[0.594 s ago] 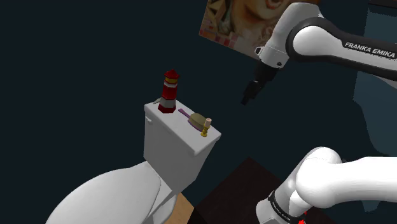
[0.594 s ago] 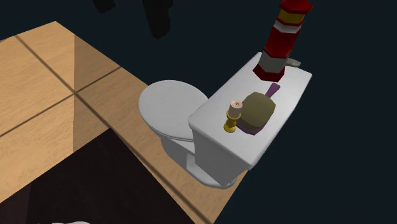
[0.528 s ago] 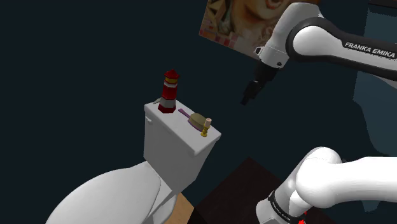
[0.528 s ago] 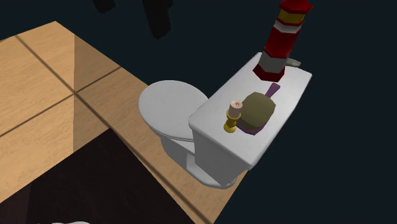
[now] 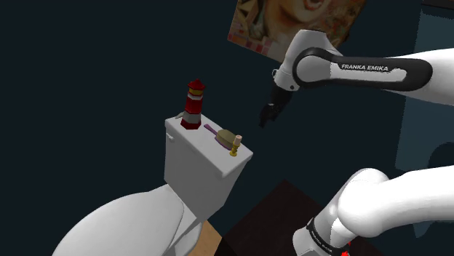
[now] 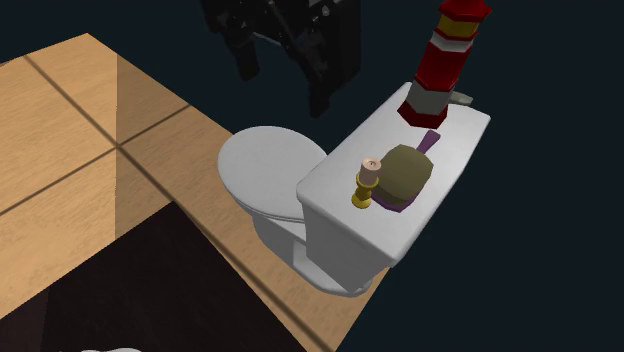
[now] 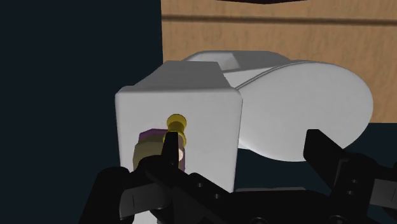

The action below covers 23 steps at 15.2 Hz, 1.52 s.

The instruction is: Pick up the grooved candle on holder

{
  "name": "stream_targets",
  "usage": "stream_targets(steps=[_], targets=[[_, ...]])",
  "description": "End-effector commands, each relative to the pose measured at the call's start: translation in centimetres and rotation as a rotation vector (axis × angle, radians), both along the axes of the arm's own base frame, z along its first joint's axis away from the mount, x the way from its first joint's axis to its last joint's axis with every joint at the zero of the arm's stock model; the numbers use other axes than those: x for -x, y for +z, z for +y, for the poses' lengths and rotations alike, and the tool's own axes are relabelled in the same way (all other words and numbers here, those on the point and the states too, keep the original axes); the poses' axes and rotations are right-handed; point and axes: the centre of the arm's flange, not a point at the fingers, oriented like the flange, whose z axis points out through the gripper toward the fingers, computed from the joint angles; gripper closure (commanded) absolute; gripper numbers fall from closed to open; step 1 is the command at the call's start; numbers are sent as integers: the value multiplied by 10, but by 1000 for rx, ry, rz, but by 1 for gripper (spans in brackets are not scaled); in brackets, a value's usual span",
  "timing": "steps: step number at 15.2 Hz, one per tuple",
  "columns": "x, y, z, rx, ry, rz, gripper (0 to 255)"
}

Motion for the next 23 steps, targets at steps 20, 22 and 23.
stream_targets(steps=[20,22,23], targets=[[-129,-203,-49,36,-83,66,0],[-129,-213,-49,36,-83,66,0],[-129,-218,-49,36,-83,66,0]])
